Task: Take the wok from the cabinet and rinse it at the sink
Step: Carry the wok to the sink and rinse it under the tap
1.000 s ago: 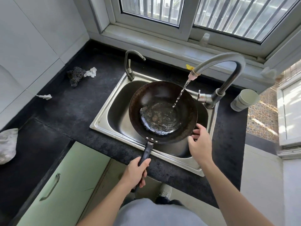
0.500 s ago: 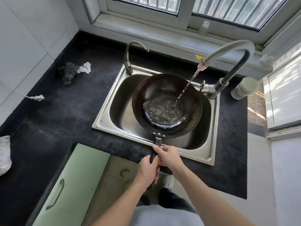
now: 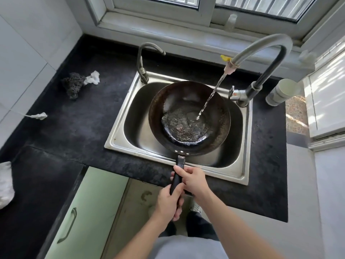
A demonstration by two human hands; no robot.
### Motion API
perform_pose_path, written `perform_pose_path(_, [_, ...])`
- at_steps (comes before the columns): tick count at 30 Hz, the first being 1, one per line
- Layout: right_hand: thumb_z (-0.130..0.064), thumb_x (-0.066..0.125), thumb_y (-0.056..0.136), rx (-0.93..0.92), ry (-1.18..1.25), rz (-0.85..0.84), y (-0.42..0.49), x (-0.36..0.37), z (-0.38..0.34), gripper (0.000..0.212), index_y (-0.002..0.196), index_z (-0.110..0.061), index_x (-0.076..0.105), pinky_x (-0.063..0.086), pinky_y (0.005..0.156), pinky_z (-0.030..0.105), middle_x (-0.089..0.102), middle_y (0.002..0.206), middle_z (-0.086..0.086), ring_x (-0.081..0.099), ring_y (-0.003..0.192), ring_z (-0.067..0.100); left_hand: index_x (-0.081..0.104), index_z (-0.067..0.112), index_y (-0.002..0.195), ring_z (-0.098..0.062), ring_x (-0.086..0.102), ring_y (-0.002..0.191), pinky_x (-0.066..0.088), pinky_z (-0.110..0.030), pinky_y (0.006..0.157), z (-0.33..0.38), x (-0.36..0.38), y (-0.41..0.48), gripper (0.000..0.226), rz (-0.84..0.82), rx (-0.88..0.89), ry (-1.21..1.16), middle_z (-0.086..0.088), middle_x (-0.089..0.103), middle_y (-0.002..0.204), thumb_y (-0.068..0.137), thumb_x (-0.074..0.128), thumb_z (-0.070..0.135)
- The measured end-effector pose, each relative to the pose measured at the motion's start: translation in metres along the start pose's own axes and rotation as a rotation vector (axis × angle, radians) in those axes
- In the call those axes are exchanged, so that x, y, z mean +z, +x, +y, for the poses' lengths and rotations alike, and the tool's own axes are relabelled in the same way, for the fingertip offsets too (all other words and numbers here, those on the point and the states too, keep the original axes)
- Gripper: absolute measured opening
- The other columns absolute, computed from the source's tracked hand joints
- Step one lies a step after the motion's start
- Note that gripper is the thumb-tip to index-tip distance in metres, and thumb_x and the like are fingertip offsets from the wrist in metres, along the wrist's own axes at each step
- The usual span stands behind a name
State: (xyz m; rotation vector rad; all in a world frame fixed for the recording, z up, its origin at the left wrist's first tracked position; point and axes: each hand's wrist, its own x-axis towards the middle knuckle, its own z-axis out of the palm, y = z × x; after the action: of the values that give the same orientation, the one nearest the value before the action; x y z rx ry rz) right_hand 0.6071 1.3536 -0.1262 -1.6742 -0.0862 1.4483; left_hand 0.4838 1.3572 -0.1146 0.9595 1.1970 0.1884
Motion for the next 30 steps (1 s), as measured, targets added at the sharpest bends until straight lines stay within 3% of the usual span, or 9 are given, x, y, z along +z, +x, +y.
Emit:
perform_pose_path(7, [-0.025,0.074,0.091,0.03,0.141,-0.005,0.001,0.013,0.004,0.034,0.105,0.005,0.069,0.062,0.07,0.037,0.079,0.097,0.014,0.078,0.083,0.027,0.052,0.004,0.075,-0.017,0.037,0.03,0.027,-0.02,0.033,-0.004,0.0,0.003,0.039,0.038,0.011,-0.008,-0.006,0.048,0.052,0.101,0.05,0.032])
perform_pose_path(12, [-0.018,0.079,0.086,0.075,0.13,-0.086,0.008,0.018,0.003,0.018,0.082,-0.005,0.066,0.058,0.066,0.034,0.073,0.074,0.008,0.073,0.071,0.023,0.049,0.005,0.07,-0.017,0.036,0.027,0.027,-0.021,0.033,-0.006,0.001,0.005,0.041,0.064,0.043,0.038,-0.006,0.046,0.049,0.102,0.047,0.03])
perform_pose_path(17, [-0.016,0.077,0.088,0.055,0.166,-0.107,0.001,0.023,0.009,0.029,0.067,-0.011,0.058,0.054,0.06,0.033,0.062,0.063,0.006,0.066,0.062,0.022,0.049,0.005,0.067,-0.017,0.039,0.027,0.029,-0.022,0.034,-0.006,-0.006,-0.004,0.044,0.072,0.078,0.086,-0.007,0.047,0.048,0.102,0.047,0.031])
perform_pose_path(24, [-0.021,0.068,0.096,0.008,0.297,-0.149,-0.019,0.031,-0.005,0.025,0.082,-0.004,0.055,0.05,0.048,0.027,0.055,0.061,0.004,0.057,0.05,0.017,0.049,0.007,0.064,-0.019,0.038,0.029,0.029,-0.022,0.034,0.004,-0.003,-0.02,0.046,0.099,0.128,0.048,-0.003,0.046,0.045,0.102,0.047,0.032])
perform_pose_path(30, [-0.018,0.066,0.097,-0.08,0.268,-0.15,-0.028,0.04,-0.016,0.035,0.068,-0.01,0.048,0.049,0.047,0.029,0.046,0.056,0.004,0.047,0.042,0.015,0.049,0.007,0.065,-0.018,0.036,0.03,0.029,-0.022,0.036,0.008,-0.006,-0.03,0.046,0.091,0.143,-0.003,-0.006,0.045,0.047,0.101,0.048,0.035])
